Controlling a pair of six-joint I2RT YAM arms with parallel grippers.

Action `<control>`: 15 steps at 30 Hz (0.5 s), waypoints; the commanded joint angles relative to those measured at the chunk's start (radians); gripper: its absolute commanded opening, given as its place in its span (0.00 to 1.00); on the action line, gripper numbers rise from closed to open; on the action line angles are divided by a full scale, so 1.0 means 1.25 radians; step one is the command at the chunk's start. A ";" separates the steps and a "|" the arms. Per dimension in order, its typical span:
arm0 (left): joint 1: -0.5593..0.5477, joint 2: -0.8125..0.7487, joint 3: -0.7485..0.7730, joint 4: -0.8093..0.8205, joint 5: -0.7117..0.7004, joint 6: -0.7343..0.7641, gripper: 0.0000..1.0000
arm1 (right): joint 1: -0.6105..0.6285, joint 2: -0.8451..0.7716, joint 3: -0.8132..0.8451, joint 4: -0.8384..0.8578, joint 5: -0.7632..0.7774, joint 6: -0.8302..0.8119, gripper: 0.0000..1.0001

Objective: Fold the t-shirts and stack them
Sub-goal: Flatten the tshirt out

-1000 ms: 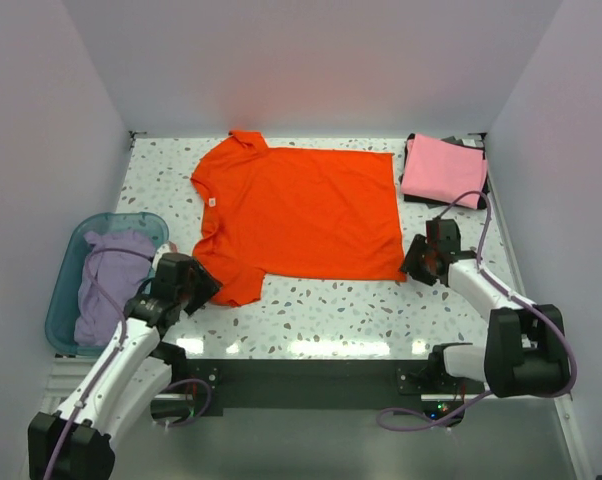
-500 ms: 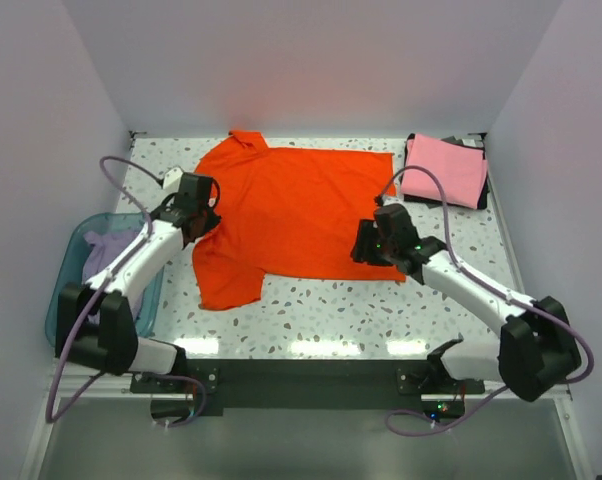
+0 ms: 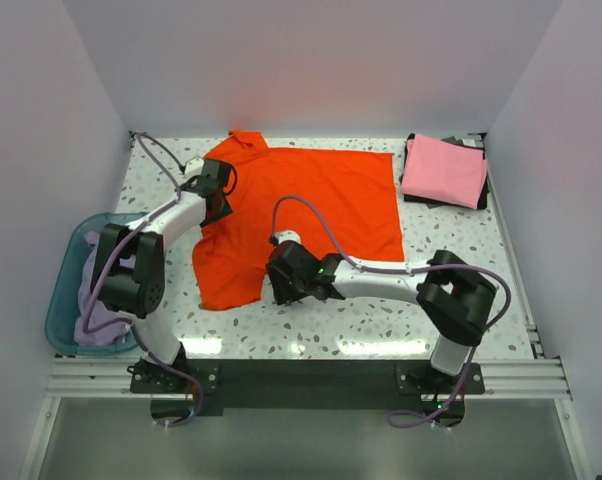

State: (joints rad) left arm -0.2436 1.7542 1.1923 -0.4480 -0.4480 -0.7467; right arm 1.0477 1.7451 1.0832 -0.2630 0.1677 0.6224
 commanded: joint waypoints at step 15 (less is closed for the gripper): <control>0.075 0.036 0.024 -0.039 -0.093 -0.015 0.00 | 0.113 0.108 0.137 0.014 0.082 0.046 0.52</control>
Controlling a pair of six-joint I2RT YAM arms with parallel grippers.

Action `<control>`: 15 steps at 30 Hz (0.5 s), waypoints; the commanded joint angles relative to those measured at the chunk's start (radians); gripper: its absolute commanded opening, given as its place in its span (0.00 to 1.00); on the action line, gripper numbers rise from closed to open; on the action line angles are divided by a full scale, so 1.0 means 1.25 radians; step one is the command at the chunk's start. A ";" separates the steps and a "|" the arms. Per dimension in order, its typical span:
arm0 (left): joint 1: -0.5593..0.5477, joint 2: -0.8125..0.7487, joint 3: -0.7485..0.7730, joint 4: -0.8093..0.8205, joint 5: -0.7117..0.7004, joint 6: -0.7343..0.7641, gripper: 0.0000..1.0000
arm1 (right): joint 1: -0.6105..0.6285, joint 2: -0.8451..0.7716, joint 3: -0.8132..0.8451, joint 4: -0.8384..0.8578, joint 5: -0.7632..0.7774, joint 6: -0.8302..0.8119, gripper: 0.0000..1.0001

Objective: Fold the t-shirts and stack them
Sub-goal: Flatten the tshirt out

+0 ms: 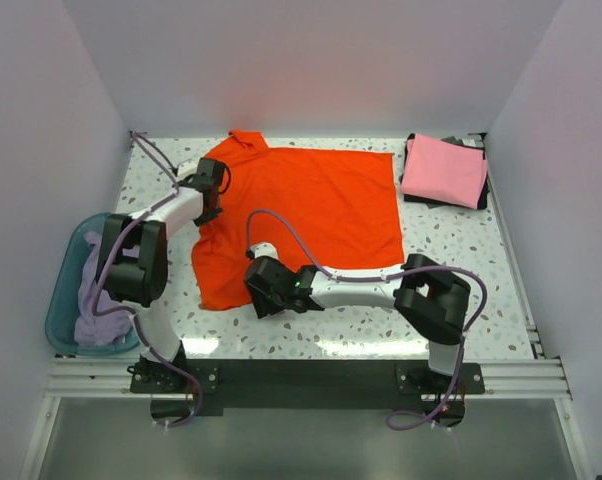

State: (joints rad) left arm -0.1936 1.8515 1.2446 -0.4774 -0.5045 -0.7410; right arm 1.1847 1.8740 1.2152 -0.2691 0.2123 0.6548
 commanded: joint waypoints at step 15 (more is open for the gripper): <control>0.120 -0.118 -0.063 -0.014 0.007 -0.005 0.29 | 0.003 -0.013 0.016 0.026 0.079 0.022 0.51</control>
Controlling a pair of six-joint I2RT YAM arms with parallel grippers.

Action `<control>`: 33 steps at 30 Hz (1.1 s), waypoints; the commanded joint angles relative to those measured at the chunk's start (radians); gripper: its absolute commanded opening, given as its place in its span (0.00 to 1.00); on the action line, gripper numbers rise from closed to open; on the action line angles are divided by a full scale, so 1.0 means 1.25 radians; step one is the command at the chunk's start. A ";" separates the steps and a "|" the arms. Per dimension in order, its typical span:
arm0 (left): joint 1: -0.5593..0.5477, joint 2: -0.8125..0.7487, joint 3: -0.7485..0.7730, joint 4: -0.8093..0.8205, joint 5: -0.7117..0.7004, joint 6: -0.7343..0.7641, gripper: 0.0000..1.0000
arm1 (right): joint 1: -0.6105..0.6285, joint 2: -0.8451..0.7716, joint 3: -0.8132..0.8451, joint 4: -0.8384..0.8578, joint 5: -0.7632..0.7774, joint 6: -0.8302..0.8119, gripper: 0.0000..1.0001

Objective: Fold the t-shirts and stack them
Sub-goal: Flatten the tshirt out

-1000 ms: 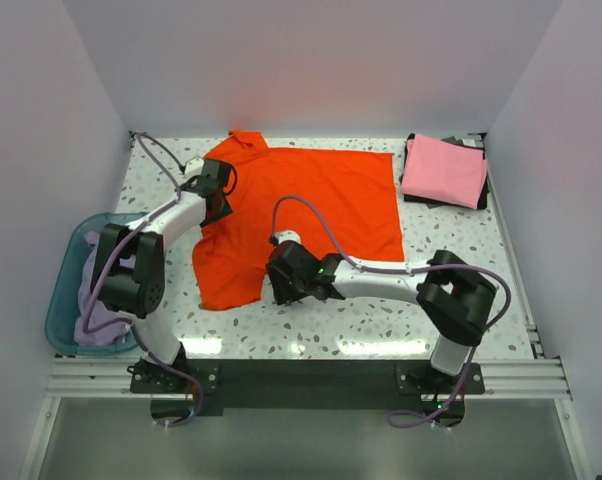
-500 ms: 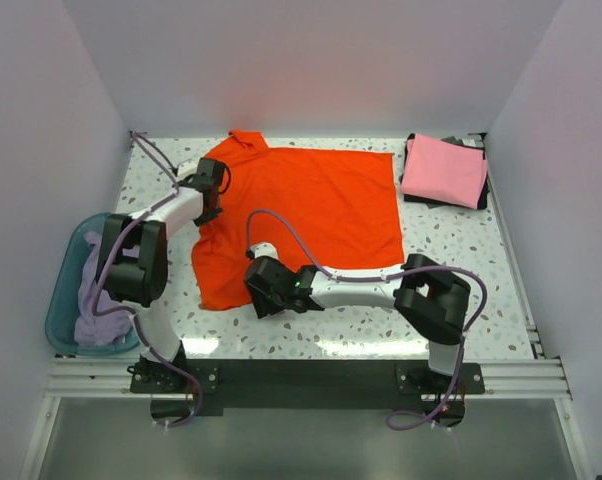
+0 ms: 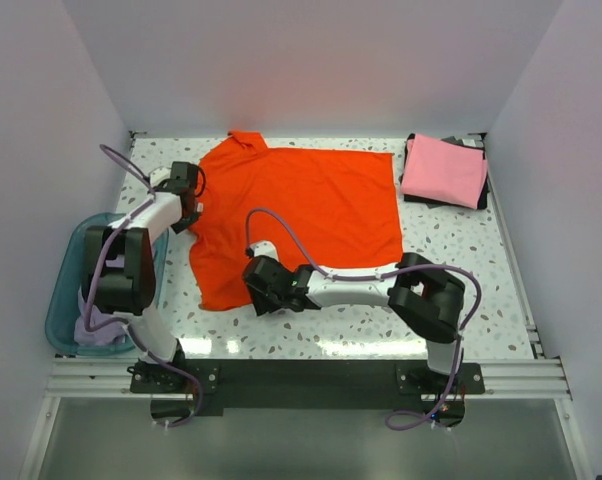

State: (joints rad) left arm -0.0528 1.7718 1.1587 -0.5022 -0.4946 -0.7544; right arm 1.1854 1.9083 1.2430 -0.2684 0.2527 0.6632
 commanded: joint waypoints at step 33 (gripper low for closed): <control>-0.561 -0.536 -0.429 -0.456 -0.160 -0.786 0.51 | -0.355 -0.536 -0.367 -0.110 0.118 0.011 0.42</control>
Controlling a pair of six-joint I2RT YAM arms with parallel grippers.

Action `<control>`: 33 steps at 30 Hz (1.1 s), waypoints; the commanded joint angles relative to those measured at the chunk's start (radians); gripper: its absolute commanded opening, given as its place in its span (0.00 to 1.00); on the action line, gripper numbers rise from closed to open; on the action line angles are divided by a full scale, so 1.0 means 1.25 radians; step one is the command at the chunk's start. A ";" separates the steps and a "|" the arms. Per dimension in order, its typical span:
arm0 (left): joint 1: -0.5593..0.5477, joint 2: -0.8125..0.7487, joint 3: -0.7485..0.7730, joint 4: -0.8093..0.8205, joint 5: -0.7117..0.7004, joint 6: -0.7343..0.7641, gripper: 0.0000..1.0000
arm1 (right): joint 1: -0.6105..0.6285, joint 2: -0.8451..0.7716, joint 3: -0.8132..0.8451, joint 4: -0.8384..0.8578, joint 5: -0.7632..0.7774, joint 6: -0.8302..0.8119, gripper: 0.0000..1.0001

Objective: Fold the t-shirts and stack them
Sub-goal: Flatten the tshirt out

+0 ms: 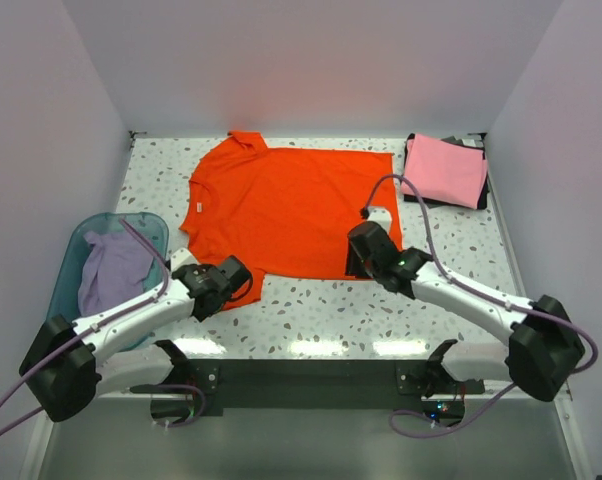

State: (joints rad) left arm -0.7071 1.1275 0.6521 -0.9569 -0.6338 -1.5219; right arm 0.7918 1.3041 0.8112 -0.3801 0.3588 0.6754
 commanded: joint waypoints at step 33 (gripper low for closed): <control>0.033 0.028 -0.135 0.215 0.003 0.052 0.15 | -0.469 -0.015 -0.126 0.068 -0.197 -0.097 0.46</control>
State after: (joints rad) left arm -0.6731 1.1744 0.4980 -0.7303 -0.6460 -1.4887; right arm 0.2329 1.2732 0.6529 -0.3584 0.1585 0.5602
